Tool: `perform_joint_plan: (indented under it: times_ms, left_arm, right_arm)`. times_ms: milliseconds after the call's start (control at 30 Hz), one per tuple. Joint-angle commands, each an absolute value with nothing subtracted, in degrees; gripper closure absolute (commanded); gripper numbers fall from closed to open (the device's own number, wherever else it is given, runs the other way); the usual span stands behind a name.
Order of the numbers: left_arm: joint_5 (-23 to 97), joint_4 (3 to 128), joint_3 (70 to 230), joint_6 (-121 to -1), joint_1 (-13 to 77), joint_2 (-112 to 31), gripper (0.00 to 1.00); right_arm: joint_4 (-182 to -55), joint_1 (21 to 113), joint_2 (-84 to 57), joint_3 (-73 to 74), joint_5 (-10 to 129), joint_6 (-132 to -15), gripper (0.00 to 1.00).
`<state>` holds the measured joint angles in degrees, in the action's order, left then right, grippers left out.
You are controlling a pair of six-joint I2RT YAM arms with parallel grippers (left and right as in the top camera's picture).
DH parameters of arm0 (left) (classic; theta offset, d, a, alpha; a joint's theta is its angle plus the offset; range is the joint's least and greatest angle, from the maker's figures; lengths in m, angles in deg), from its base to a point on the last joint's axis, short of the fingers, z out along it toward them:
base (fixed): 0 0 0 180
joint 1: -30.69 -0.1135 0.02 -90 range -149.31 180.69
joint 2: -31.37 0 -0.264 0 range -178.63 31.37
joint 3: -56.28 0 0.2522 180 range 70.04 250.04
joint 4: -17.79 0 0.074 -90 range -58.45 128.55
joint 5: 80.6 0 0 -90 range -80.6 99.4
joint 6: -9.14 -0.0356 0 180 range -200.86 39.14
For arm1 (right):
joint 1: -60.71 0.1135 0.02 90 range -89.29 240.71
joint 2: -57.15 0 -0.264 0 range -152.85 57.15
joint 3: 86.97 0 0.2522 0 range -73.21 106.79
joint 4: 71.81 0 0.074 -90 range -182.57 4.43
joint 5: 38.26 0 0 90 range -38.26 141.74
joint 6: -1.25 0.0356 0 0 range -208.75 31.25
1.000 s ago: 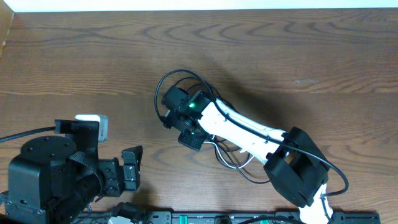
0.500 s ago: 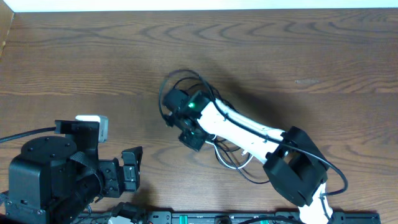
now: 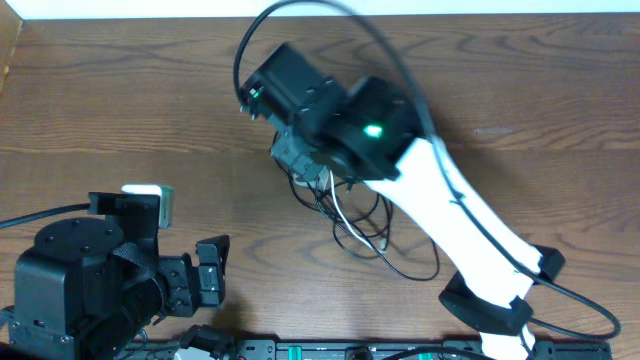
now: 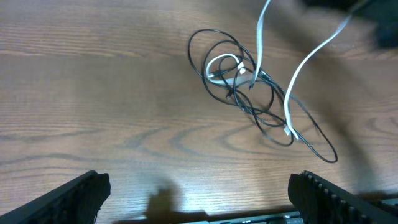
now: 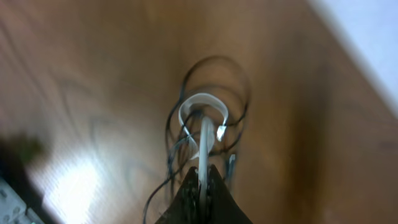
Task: Untangle cables
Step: 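Pull the white ribbon cable out to the right and off the table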
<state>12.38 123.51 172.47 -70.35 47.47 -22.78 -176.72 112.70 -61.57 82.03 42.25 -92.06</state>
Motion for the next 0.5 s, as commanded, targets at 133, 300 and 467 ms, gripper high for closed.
perform_joint_plan:
  times_ms: [133, 300, 467]
  left_arm:
    - [11.70, 123.64, 172.60, -70.90, 47.60, -22.96, 0.02]
    - [11.72, 123.67, 172.60, -70.90, 47.60, -22.96, 0.02]
    - [11.72, 123.67, 172.60, -70.90, 47.60, -22.96, 0.02]
  right_arm:
    - [-174.10, 112.11, -56.26, 99.39, 36.83, -91.40, 0.99]
    - [-169.03, 112.02, -50.51, 100.52, 33.02, -93.15, 0.99]
    - [-168.16, 111.45, -46.81, 100.52, 21.04, -94.83, 0.99]
